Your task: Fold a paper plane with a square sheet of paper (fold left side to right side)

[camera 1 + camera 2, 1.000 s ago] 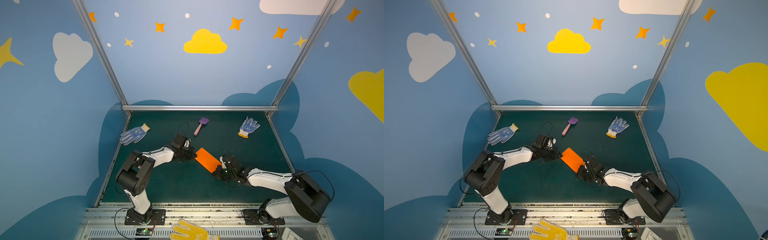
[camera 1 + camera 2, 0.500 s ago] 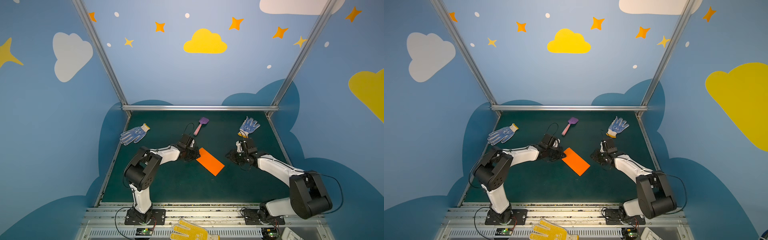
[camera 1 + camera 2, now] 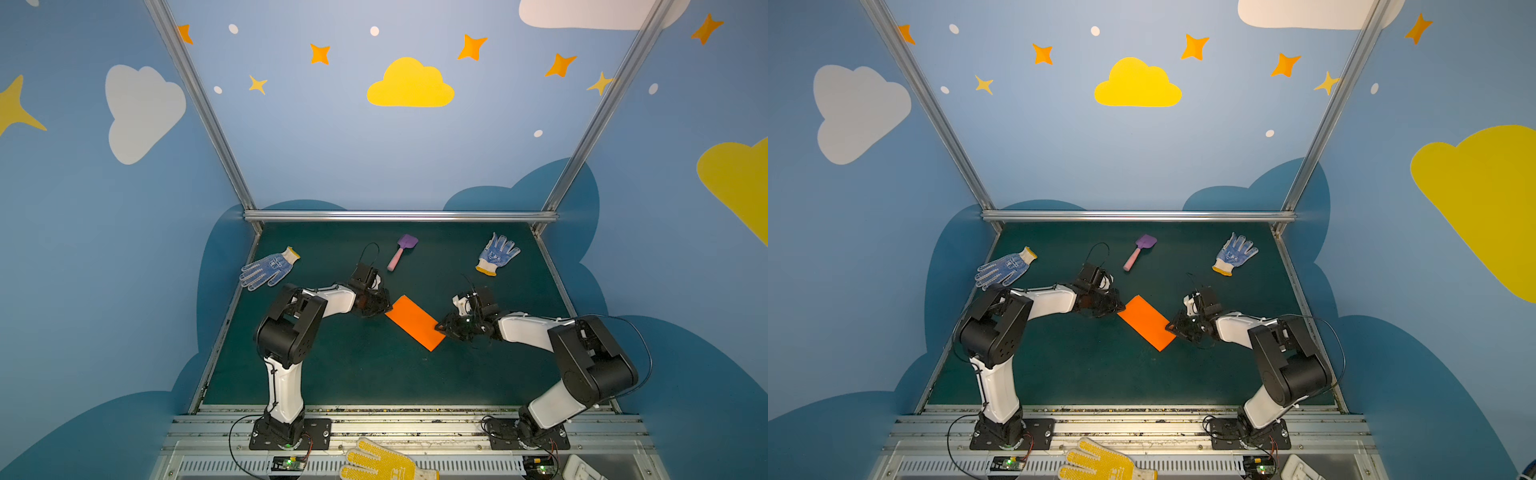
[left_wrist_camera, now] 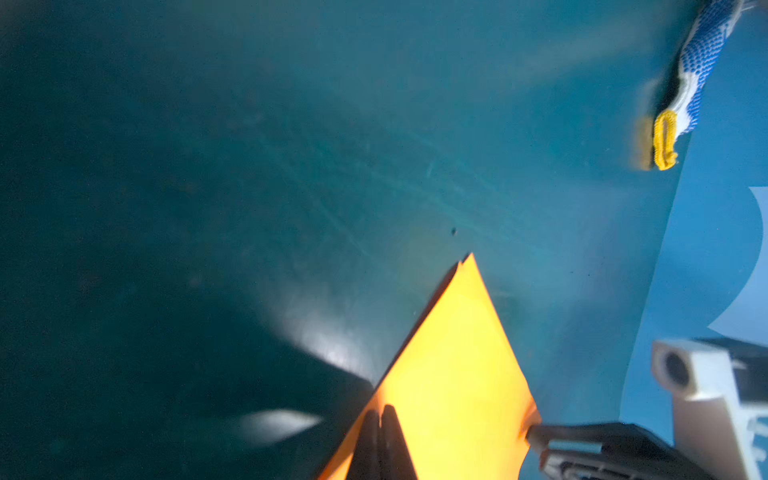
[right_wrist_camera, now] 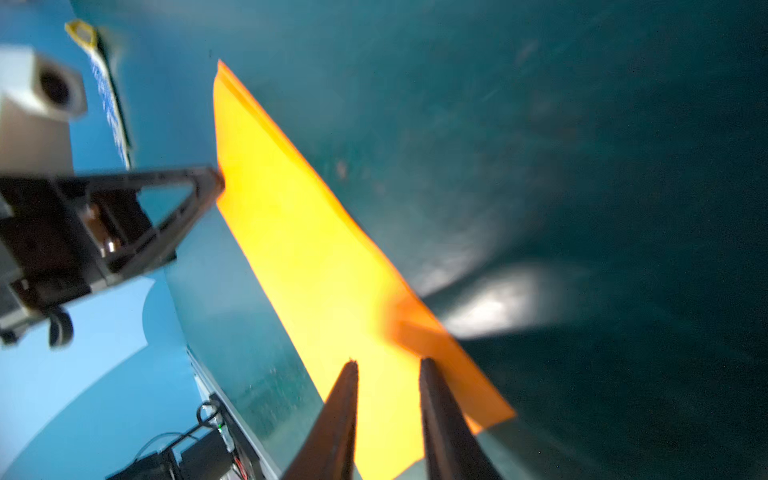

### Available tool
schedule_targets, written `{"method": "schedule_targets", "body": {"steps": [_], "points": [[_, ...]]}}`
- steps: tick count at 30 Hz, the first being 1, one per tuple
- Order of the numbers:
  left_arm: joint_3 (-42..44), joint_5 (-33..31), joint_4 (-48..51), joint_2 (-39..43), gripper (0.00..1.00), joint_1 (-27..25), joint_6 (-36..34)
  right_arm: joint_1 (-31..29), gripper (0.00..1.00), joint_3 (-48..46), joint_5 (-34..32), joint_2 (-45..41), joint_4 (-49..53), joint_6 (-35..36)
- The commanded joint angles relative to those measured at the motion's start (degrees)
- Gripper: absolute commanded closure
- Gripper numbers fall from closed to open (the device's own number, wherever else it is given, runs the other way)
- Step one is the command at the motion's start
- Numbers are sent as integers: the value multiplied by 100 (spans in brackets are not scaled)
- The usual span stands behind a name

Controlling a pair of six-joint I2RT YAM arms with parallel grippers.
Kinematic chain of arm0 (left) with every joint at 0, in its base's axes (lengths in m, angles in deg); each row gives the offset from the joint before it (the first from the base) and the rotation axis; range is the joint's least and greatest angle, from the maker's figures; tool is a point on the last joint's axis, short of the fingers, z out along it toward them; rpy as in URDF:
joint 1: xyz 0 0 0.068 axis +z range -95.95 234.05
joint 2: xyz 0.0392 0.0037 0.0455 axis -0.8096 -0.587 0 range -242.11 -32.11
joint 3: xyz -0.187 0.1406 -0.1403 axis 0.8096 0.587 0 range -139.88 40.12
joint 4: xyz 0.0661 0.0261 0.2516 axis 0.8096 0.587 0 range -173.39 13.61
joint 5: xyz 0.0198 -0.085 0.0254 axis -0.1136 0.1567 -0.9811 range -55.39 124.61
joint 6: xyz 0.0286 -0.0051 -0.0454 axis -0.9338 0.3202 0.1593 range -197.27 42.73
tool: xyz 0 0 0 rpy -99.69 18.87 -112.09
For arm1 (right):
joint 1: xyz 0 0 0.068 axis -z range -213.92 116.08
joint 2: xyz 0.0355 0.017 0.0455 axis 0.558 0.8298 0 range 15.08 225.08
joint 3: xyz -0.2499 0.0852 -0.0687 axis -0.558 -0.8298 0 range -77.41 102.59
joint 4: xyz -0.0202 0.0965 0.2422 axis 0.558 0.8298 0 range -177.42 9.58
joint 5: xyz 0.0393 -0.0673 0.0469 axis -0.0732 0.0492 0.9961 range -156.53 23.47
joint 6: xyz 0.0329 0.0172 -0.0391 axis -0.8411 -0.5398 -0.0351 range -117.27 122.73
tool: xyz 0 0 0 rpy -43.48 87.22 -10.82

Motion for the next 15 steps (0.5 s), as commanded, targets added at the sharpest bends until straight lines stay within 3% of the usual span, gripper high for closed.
{"method": "schedule_targets", "body": {"steps": [1, 5, 9, 15], "points": [[-213, 162, 246, -234, 95, 102, -383, -496, 78, -316, -27, -49, -346, -568], [-590, 403, 421, -432, 95, 170, -636, -1199, 80, -461, -249, -182, -679, -1071], [-1178, 616, 849, -514, 96, 181, -934, -1637, 80, -263, -391, -400, -451, -1121], [-841, 622, 433, 249, 91, 87, -341, -1087, 65, 203, -1017, -1286, 1143, -265]]}}
